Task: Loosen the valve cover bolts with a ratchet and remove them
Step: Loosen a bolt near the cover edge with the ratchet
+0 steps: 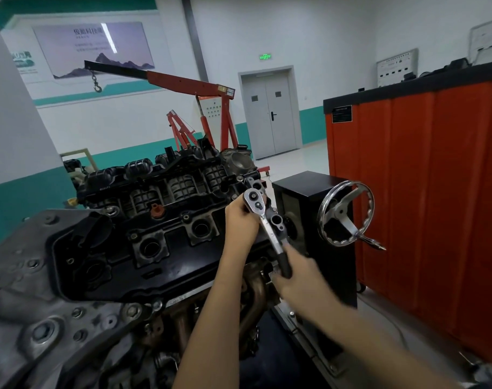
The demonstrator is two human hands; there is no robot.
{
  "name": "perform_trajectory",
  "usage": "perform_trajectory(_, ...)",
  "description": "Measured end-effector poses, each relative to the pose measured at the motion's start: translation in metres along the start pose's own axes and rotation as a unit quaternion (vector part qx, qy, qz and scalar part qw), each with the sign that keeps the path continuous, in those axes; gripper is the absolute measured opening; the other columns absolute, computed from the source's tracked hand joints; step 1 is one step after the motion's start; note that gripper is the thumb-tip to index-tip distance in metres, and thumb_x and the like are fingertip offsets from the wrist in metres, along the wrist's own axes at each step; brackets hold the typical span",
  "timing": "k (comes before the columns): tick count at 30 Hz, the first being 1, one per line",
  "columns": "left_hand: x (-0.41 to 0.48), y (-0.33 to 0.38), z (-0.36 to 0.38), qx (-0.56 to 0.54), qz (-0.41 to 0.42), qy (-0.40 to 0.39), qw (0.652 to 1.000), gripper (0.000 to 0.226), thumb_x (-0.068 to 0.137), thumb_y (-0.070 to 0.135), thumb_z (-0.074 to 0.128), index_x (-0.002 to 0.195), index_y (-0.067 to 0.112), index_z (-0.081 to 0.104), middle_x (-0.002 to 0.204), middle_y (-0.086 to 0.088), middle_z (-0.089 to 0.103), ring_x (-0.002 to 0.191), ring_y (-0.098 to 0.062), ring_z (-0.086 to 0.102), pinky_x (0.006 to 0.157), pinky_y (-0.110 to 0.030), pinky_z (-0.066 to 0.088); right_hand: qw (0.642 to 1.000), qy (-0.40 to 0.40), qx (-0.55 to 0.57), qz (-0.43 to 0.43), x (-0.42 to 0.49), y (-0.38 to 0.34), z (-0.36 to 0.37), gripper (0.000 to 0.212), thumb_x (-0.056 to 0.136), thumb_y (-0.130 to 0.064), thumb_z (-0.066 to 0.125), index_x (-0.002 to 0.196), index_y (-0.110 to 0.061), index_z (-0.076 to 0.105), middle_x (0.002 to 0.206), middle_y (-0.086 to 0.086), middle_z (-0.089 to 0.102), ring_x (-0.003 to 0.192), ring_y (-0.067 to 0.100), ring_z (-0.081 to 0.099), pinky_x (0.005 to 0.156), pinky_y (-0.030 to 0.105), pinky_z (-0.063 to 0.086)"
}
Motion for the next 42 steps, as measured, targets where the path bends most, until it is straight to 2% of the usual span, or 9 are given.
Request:
perform_trajectory(4, 0.001, 0.004, -0.002, 0.049, 0.008, -0.019, 0.999, 0.025, 0.086, -0.005, 0.052, 0.067, 0.008, 0.062, 0.066, -0.004, 0.058, 0.066, -0.01, 0.046, 0.062, -0.021, 0.037, 0.968, -0.083, -0.228, -0.068, 0.039, 0.002, -0.082, 0.026, 0.087, -0.003, 0.059, 0.091, -0.027, 0.051, 0.07, -0.001, 0.054, 0.055, 0.01, 0.053, 0.05, 0.02, 0.043)
perform_trajectory(8, -0.001, 0.001, -0.005, 0.035, 0.012, -0.006, 0.999, 0.017, 0.088, -0.003, 0.053, 0.075, -0.001, 0.063, 0.071, -0.009, 0.059, 0.07, -0.01, 0.046, 0.065, -0.025, 0.037, 0.908, -0.035, -0.398, -0.125, 0.06, -0.007, -0.1, 0.02, 0.089, -0.014, 0.058, 0.108, -0.019, 0.052, 0.07, -0.004, 0.053, 0.06, 0.015, 0.053, 0.058, 0.03, 0.048)
perform_trajectory(12, -0.003, -0.003, 0.0, 0.022, 0.009, 0.015, 1.0, 0.043, 0.088, -0.003, 0.057, 0.058, 0.028, 0.057, 0.057, 0.014, 0.056, 0.059, 0.0, 0.045, 0.059, -0.016, 0.039, 0.993, -0.021, -0.115, -0.019, 0.009, 0.006, -0.04, 0.02, 0.086, -0.005, 0.06, 0.099, -0.017, 0.05, 0.07, 0.004, 0.055, 0.054, 0.015, 0.054, 0.048, 0.026, 0.043)
perform_trajectory(19, -0.002, -0.002, 0.002, -0.01, 0.012, 0.024, 1.0, 0.052, 0.092, 0.005, 0.064, 0.049, 0.033, 0.055, 0.049, 0.019, 0.047, 0.055, 0.006, 0.038, 0.062, -0.019, 0.037, 0.995, 0.05, 0.076, 0.027, -0.008, -0.014, 0.041, 0.014, 0.083, -0.002, 0.055, 0.094, -0.01, 0.051, 0.071, 0.013, 0.055, 0.057, 0.019, 0.05, 0.053, 0.031, 0.043)
perform_trajectory(24, 0.0, 0.001, 0.0, 0.035, -0.003, -0.008, 0.999, 0.027, 0.089, 0.001, 0.058, 0.069, 0.016, 0.067, 0.068, 0.003, 0.064, 0.067, -0.006, 0.054, 0.066, -0.022, 0.045, 0.986, -0.071, -0.145, -0.048, 0.022, 0.005, -0.062, 0.027, 0.085, 0.001, 0.058, 0.092, -0.025, 0.055, 0.066, -0.002, 0.053, 0.049, 0.004, 0.05, 0.046, 0.013, 0.038)
perform_trajectory(29, -0.002, 0.001, -0.003, 0.031, 0.008, -0.004, 0.999, 0.016, 0.09, 0.0, 0.055, 0.082, 0.005, 0.067, 0.078, -0.01, 0.063, 0.076, -0.014, 0.051, 0.07, -0.029, 0.041, 0.913, -0.031, -0.384, -0.133, 0.062, -0.006, -0.103, 0.018, 0.089, -0.013, 0.058, 0.105, -0.016, 0.052, 0.068, -0.005, 0.05, 0.058, 0.014, 0.05, 0.055, 0.026, 0.04)
perform_trajectory(33, -0.004, -0.006, 0.001, 0.029, -0.002, 0.01, 1.0, 0.014, 0.089, 0.001, 0.056, 0.078, 0.002, 0.064, 0.075, -0.009, 0.062, 0.075, -0.014, 0.051, 0.07, -0.03, 0.043, 0.99, -0.019, -0.133, -0.034, 0.014, 0.009, -0.049, 0.017, 0.085, -0.005, 0.061, 0.093, -0.015, 0.049, 0.067, 0.003, 0.051, 0.051, 0.011, 0.049, 0.046, 0.023, 0.039)
perform_trajectory(36, -0.002, -0.006, 0.004, 0.023, 0.001, 0.019, 1.0, 0.035, 0.089, 0.003, 0.06, 0.06, 0.022, 0.06, 0.059, 0.011, 0.054, 0.067, -0.011, 0.044, 0.066, -0.03, 0.039, 0.998, 0.029, 0.048, 0.019, -0.011, -0.003, 0.013, 0.016, 0.082, -0.003, 0.058, 0.095, -0.01, 0.053, 0.068, 0.018, 0.054, 0.052, 0.021, 0.049, 0.049, 0.031, 0.042)
perform_trajectory(42, 0.0, -0.003, -0.001, 0.034, -0.018, -0.001, 0.999, 0.043, 0.09, 0.003, 0.06, 0.056, 0.029, 0.058, 0.055, 0.015, 0.051, 0.063, -0.005, 0.044, 0.063, -0.022, 0.04, 0.999, 0.01, 0.051, 0.01, -0.005, -0.004, 0.015, 0.015, 0.083, 0.0, 0.055, 0.096, -0.006, 0.054, 0.067, 0.011, 0.049, 0.055, 0.018, 0.046, 0.05, 0.03, 0.042)
Point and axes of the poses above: each hand's wrist, its own x-axis towards the middle knuckle, its own z-axis out of the palm, y = z × x, the point moved 1 cm from there along x, towards the middle knuckle
